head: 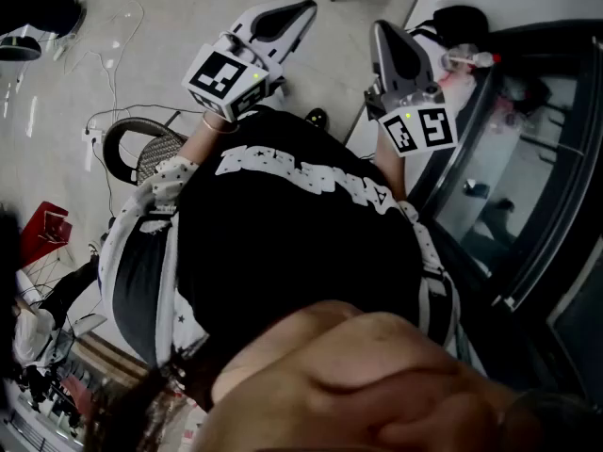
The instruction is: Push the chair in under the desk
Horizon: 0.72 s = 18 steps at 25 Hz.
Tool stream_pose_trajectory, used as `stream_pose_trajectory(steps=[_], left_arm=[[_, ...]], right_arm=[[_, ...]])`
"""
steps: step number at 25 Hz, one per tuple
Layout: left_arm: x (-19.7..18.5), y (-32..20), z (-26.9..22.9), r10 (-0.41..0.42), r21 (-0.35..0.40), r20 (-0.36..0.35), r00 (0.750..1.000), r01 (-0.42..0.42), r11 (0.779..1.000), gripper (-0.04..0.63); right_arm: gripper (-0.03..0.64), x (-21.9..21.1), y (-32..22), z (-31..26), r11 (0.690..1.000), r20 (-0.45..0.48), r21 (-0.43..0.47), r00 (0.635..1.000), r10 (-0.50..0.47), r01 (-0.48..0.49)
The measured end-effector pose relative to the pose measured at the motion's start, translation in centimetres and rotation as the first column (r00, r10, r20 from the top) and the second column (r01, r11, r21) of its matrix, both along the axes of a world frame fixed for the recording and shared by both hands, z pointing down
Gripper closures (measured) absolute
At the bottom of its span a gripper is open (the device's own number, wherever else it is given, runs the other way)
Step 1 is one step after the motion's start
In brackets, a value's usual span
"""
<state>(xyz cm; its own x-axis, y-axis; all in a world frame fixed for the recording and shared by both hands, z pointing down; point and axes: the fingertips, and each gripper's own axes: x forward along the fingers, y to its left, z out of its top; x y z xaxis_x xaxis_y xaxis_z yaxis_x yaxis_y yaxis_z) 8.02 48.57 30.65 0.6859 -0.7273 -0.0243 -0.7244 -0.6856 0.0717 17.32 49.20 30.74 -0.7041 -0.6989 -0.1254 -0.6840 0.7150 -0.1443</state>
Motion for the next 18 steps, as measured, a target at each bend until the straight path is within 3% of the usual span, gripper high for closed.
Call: stream_pose_trajectory(steps=[18], left_arm=[[-2.7,-0.6,-0.1,-0.060,-0.010,-0.006,0.998,0.060,0.998,0.561]], right_arm=[[0.584,-1.9,-0.7,0.0,0.999,0.054,-0.016,0.998,-0.046,0.047]])
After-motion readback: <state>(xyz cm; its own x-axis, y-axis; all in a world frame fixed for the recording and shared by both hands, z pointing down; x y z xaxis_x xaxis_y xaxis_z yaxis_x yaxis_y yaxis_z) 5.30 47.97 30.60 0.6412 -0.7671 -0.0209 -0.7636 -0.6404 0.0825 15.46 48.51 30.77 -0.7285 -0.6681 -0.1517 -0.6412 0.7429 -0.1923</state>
